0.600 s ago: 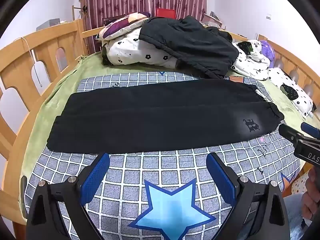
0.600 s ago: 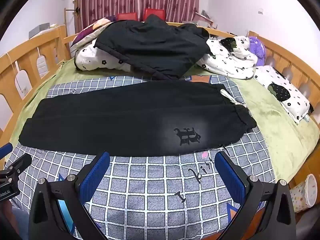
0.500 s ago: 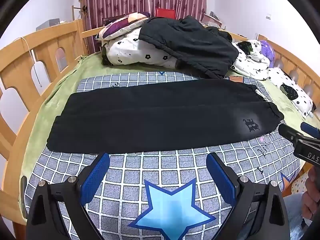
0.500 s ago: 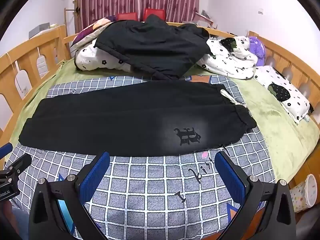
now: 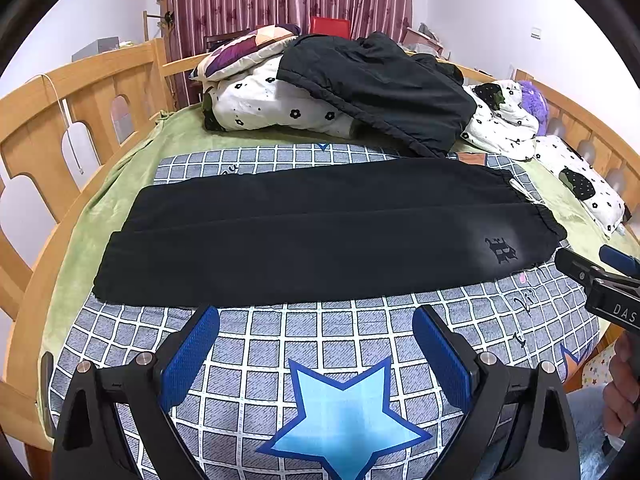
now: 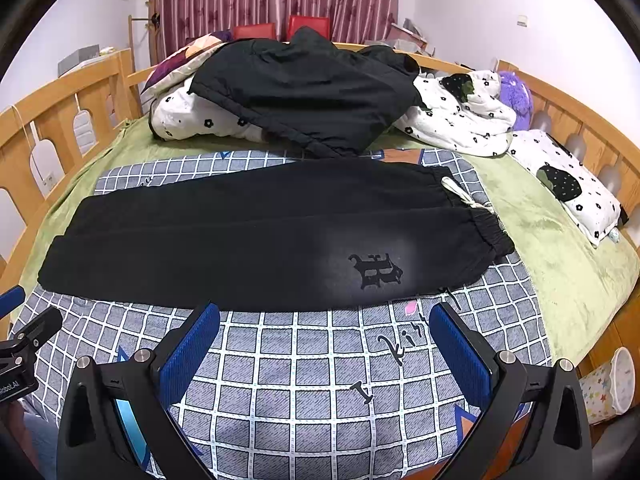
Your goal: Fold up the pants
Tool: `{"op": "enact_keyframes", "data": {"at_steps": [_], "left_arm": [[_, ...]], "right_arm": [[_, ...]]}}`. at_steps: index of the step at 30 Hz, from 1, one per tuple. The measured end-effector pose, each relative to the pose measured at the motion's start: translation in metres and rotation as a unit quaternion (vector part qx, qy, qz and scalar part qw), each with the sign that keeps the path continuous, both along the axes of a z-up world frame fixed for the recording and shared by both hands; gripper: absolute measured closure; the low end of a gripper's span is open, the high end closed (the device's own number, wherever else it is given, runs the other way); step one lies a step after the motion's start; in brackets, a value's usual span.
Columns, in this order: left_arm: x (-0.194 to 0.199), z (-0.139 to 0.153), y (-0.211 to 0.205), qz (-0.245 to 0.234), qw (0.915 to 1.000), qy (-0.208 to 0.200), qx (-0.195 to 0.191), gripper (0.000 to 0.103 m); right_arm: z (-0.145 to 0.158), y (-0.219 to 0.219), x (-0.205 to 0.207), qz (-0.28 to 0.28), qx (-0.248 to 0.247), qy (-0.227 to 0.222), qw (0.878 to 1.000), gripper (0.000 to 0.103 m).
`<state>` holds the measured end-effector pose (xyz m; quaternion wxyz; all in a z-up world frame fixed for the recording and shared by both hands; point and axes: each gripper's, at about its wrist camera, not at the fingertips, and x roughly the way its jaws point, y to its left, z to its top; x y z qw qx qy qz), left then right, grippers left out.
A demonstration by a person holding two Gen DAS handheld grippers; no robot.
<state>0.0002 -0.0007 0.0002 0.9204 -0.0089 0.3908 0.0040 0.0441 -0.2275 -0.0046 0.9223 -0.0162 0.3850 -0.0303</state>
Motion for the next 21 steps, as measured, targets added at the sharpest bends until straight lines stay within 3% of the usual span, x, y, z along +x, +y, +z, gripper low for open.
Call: {"op": "enact_keyframes", "data": {"at_steps": [21], "left_arm": [[-0.0041,0.0046,-0.0042,0.005,1.0,-0.006,0.001,0.005]], "right_arm": [[0.0002,0.0018,-0.0002,0.001,0.0,0.002,1.0,0.0]]}}
